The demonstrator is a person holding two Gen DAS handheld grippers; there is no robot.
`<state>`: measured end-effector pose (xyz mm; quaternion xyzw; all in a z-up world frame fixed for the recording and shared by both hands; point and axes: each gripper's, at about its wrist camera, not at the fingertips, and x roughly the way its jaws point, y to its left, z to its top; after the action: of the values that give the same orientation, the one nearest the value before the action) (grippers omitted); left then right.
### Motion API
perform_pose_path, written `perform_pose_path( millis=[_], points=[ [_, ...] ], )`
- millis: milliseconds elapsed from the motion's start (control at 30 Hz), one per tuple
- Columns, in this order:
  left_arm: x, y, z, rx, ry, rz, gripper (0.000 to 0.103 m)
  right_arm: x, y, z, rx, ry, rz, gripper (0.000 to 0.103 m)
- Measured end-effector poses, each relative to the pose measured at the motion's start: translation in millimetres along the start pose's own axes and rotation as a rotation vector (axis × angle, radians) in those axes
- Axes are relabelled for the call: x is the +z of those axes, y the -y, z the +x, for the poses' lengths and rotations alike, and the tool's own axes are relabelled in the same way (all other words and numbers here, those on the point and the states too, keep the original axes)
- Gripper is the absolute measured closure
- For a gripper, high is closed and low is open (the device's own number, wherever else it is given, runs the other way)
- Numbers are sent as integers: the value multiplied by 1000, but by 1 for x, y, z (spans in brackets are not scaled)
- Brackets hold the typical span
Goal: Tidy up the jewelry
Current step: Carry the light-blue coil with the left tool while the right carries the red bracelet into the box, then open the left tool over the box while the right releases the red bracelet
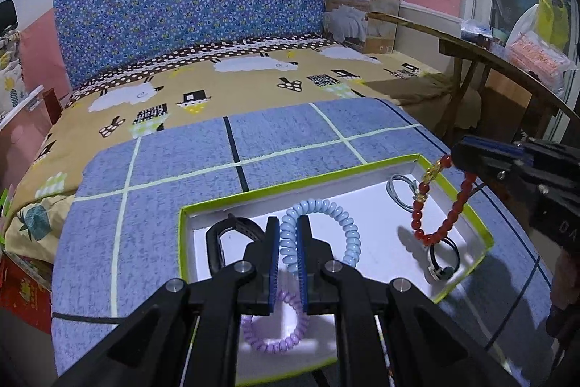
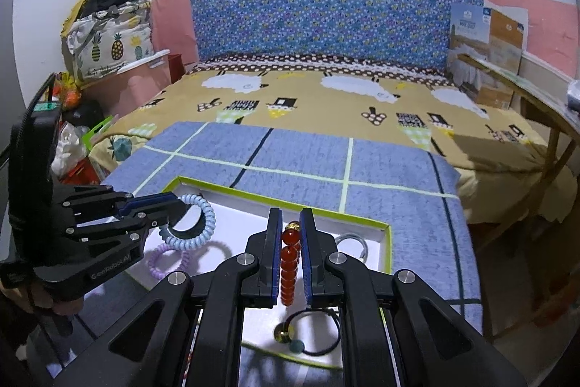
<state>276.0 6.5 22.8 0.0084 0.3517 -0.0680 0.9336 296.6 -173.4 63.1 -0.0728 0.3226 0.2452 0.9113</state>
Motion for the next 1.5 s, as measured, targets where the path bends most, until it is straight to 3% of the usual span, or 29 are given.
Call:
perform_pose_path(
  millis=[533, 767, 900, 1100, 1500],
  points=[
    [-4, -4, 48, 18, -116, -26, 93, -9, 29, 53, 4, -102, 40, 94],
    [-4, -3, 50, 16, -114, -23, 92, -14, 42, 68, 9, -132, 74, 93],
    [-5, -3, 49, -4, -108, -32, 82, -16, 44, 66, 7, -131, 70, 93],
    [-8, -2, 39, -15, -88, -43, 81, -16, 42, 48, -14, -98, 69, 88],
    [-28, 10, -42, -15, 57, -39, 81, -41, 18, -41, -37, 9, 71, 85]
  ],
)
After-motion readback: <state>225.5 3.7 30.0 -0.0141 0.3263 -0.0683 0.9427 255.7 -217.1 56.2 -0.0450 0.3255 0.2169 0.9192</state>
